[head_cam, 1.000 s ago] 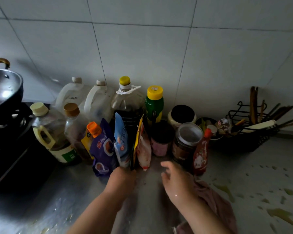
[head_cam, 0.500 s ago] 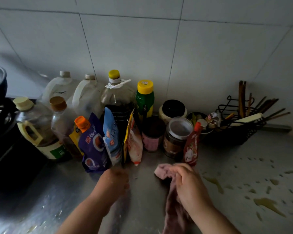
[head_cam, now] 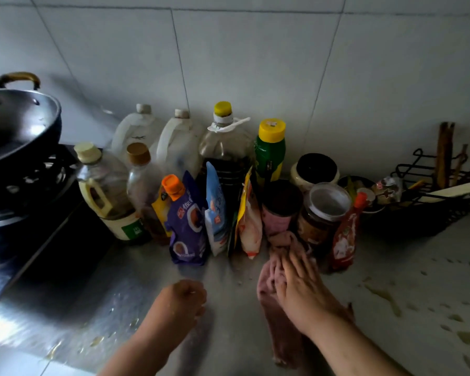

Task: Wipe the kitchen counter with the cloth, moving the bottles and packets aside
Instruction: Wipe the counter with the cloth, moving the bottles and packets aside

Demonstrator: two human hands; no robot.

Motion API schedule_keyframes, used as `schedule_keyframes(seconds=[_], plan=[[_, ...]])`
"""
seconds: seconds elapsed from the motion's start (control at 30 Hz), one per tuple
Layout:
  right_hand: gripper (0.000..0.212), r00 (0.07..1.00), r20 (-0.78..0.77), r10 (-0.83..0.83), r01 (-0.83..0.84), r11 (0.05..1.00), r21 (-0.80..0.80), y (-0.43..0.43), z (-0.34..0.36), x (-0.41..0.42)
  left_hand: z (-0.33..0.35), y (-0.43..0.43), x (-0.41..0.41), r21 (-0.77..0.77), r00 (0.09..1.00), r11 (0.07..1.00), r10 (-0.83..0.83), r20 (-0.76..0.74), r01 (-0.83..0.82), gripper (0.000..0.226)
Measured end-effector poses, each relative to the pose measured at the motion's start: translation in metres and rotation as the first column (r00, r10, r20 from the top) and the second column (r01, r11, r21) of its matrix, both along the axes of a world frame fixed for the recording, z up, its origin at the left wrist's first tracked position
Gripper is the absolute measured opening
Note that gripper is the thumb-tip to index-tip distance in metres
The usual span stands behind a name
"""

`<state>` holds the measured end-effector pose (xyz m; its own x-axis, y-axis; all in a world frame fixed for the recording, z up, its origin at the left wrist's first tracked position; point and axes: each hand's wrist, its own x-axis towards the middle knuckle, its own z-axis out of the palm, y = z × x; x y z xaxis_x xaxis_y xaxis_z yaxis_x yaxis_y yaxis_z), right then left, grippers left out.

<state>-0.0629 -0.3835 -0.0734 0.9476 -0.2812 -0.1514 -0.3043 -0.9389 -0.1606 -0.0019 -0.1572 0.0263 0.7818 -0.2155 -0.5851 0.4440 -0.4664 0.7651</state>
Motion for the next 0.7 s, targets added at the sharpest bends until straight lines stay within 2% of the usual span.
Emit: schedule_keyframes(seconds=[0.07,0.1,0.17,0.23,0.3,0.37,0.47,0.6,0.7], plan=[[0.067,0.999,-0.014,-0.031,0.031,0.999,-0.035,0.017,-0.014,-0.011,0.001,0.017,0.003,0.023,1.000,0.999,0.025,0.007,-0.025,0.017],[0.067,0.997,0.008,-0.070,0.070,0.998,0.002,0.030,-0.015,-0.016,0.001,0.029,0.006,0.036,0.999,0.998,0.052,0.006,-0.053,0.011],[0.065,0.986,0.114,-0.121,0.111,0.990,0.092,0.052,-0.013,-0.027,-0.003,0.050,0.010,0.051,0.996,0.994,0.094,0.007,-0.094,0.017],[0.065,0.978,0.202,-0.056,0.036,0.994,0.102,0.075,-0.007,-0.033,-0.008,0.070,0.014,0.062,0.995,0.993,0.103,0.011,-0.103,0.014],[0.060,0.977,0.186,0.104,-0.128,0.984,0.124,0.095,-0.006,-0.032,-0.008,0.090,0.014,0.053,0.995,0.994,0.097,0.004,-0.097,0.013],[0.056,0.978,0.189,0.086,-0.118,0.979,0.167,0.102,-0.009,-0.026,-0.005,0.104,0.014,0.041,0.997,0.996,0.081,0.008,-0.081,0.012],[0.058,0.977,0.214,-0.002,-0.013,0.998,0.068,0.112,-0.012,-0.006,-0.003,0.135,0.015,0.034,0.996,0.995,0.094,0.005,-0.094,0.015],[0.054,0.972,0.198,0.123,-0.112,0.992,-0.062,0.156,-0.004,0.006,-0.006,0.173,0.019,0.029,0.991,0.991,0.128,0.027,-0.128,0.010],[0.061,0.972,0.200,0.124,-0.125,0.992,-0.004,0.207,-0.007,0.012,-0.009,0.202,0.021,0.020,0.994,0.994,0.109,0.025,-0.110,0.011]])
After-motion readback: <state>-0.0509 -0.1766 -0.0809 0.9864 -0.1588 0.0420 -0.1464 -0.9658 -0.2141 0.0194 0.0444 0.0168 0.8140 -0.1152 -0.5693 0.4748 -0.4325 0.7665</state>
